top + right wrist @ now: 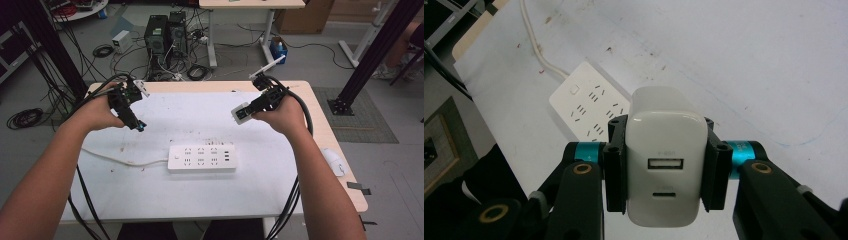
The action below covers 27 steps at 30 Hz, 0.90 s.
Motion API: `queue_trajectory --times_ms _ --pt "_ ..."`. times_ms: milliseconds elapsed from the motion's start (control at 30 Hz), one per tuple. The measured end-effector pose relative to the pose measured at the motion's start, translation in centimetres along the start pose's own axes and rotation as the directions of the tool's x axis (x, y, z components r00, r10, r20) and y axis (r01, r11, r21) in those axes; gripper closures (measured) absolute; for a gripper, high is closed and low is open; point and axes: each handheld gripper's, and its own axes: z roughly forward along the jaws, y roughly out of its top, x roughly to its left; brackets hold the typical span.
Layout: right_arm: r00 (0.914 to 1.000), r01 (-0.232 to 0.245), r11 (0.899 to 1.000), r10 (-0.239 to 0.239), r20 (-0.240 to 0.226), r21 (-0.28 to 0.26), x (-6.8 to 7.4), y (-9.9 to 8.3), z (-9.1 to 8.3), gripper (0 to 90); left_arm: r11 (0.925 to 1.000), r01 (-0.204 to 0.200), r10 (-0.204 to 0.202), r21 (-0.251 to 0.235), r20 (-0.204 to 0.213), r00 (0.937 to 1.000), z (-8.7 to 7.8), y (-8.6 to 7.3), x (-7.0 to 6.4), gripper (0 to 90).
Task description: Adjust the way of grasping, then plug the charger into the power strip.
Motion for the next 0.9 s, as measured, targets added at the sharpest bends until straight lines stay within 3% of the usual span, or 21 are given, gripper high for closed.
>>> queue_trajectory --times_ms 333,400,533,733,900 --pt "0.9998 0.014 1.0 -0.014 0.016 0.024 0.5 0.6 -0.1 62.3 0.9993 -0.01 0.01 0.037 0.011 0.9999 0.8 0.0 0.1 1.7" --pt "0.9998 0.015 0.999 -0.016 0.013 0.028 0.5 0.7 0.0 62.3 0.9992 0.004 -0.006 0.039 0.027 0.9996 1.0 0.0 0.1 1.7" --pt "0.9996 0.023 0.999 -0.024 0.012 0.034 0.5 0.9 0.3 62.3 0.9995 -0.012 0.01 0.028 0.05 0.9987 1.3 0.1 -0.2 1.7" --pt "0.9989 0.041 0.996 -0.043 0.02 0.083 0.7 1.3 1.5 62.3 0.9993 -0.023 0.021 0.03 0.055 0.9983 2.2 0.0 -0.6 1.7" --pt "0.9952 0.095 0.984 -0.097 0.006 0.147 1.3 1.9 3.2 62.3 0.9998 -0.007 0.006 0.02 0.061 0.9981 2.9 -0.7 -0.9 1.7"
